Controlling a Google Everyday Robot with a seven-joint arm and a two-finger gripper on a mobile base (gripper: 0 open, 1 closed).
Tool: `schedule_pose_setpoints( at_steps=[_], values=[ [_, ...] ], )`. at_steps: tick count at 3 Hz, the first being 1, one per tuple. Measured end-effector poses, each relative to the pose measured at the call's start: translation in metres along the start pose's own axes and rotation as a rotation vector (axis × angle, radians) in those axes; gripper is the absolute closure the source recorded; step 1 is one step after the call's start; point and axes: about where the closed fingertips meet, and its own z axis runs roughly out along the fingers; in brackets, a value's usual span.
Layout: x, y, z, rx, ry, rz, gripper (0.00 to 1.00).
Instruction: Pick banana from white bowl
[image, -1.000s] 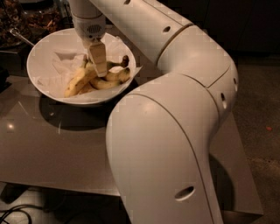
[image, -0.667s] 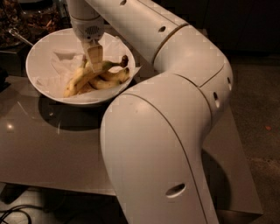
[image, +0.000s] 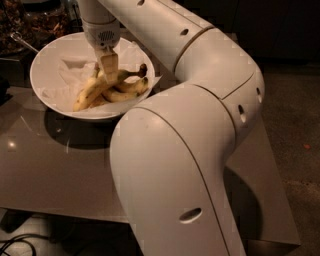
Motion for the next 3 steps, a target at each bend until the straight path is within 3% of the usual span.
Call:
schedule_pose_setpoints(
  at_steps=[2,3],
  values=[
    [0.0083,0.0021,0.0094,-0.025,-0.004,0.002,0.46],
    [0.0083,0.0021,0.0094,-0.025,-0.004,0.002,0.66]
  ],
)
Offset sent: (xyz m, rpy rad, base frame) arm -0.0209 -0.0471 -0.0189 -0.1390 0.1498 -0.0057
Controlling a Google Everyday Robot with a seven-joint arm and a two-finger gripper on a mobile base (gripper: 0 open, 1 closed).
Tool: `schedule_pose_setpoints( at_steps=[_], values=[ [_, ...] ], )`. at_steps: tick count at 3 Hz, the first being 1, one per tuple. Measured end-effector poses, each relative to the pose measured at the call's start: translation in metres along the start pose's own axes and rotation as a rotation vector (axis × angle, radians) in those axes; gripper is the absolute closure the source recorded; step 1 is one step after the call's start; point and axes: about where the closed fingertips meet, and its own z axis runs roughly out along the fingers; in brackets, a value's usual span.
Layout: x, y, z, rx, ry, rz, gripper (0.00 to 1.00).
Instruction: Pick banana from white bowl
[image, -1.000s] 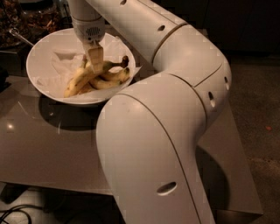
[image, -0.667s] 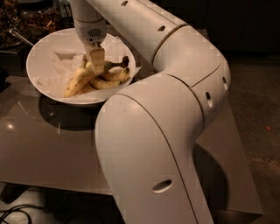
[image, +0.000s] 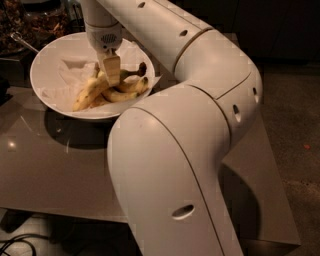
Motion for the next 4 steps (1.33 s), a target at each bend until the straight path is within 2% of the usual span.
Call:
schedule_pose_setpoints(
  at_steps=[1,2,3,4],
  values=[
    [0.000,0.000,0.000,0.001,0.000,0.000,0.89],
    [0.000,0.000,0.000,0.001,0.000,0.000,1.00],
    [0.001,0.000,-0.013,0.066,-0.009,0.016,1.00],
    [0.006,0.024,-0.041,0.135,-0.001,0.075,1.00]
  ],
)
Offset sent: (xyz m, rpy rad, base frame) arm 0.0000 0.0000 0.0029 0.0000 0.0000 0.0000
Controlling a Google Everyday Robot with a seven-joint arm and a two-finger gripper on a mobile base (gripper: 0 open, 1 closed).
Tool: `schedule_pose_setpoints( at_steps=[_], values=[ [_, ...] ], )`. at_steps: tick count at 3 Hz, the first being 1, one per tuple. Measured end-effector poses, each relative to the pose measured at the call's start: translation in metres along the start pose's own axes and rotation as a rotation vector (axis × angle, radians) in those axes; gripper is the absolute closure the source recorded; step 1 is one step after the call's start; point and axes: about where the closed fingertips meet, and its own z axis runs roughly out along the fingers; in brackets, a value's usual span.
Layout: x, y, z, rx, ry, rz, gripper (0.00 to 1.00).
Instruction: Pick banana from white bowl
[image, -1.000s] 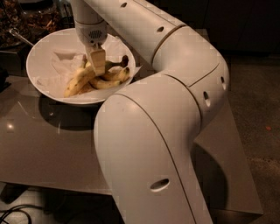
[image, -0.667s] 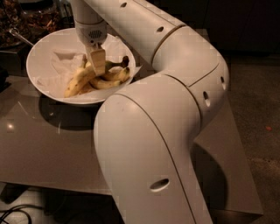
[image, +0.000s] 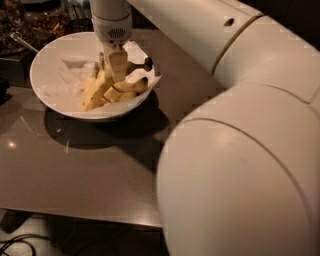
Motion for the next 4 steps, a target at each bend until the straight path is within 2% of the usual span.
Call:
schedule_pose_setpoints(
  at_steps=[1,2,3,4],
  values=[
    [0.006,0.029,-0.034,0.049,-0.024,0.041,1.00],
    [0.012,0.051,-0.060,0.093,-0.064,0.046,1.00],
    [0.014,0.053,-0.063,0.098,-0.065,0.049,1.00],
    [0.008,0.049,-0.077,0.127,-0.088,0.043,1.00]
  ],
)
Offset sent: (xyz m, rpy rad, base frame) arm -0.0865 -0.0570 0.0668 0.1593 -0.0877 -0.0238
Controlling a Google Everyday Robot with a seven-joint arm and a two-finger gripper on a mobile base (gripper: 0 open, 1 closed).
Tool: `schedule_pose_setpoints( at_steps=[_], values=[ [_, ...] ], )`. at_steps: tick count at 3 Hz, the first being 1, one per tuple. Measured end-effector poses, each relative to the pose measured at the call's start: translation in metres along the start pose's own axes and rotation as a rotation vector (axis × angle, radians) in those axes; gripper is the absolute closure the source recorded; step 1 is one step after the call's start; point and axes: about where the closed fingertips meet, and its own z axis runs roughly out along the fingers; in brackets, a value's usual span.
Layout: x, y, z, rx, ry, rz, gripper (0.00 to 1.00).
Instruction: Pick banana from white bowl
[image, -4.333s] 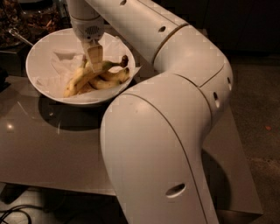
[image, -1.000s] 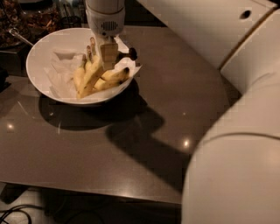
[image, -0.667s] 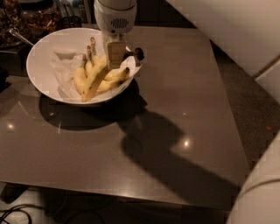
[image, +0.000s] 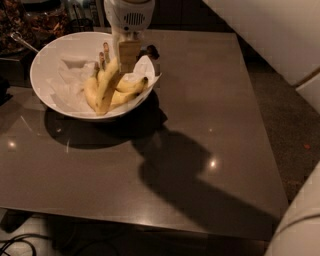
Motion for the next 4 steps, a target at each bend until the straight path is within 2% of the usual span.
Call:
schedule_pose_setpoints(
  at_steps=[2,3,4],
  values=[
    [-0.013,-0.002,-0.064,0.130,-0.186,-0.008,1.00],
    [-0.013,0.009,-0.083,0.166,-0.248,0.012,1.00],
    [-0.013,0.010,-0.083,0.168,-0.253,0.017,1.00]
  ],
)
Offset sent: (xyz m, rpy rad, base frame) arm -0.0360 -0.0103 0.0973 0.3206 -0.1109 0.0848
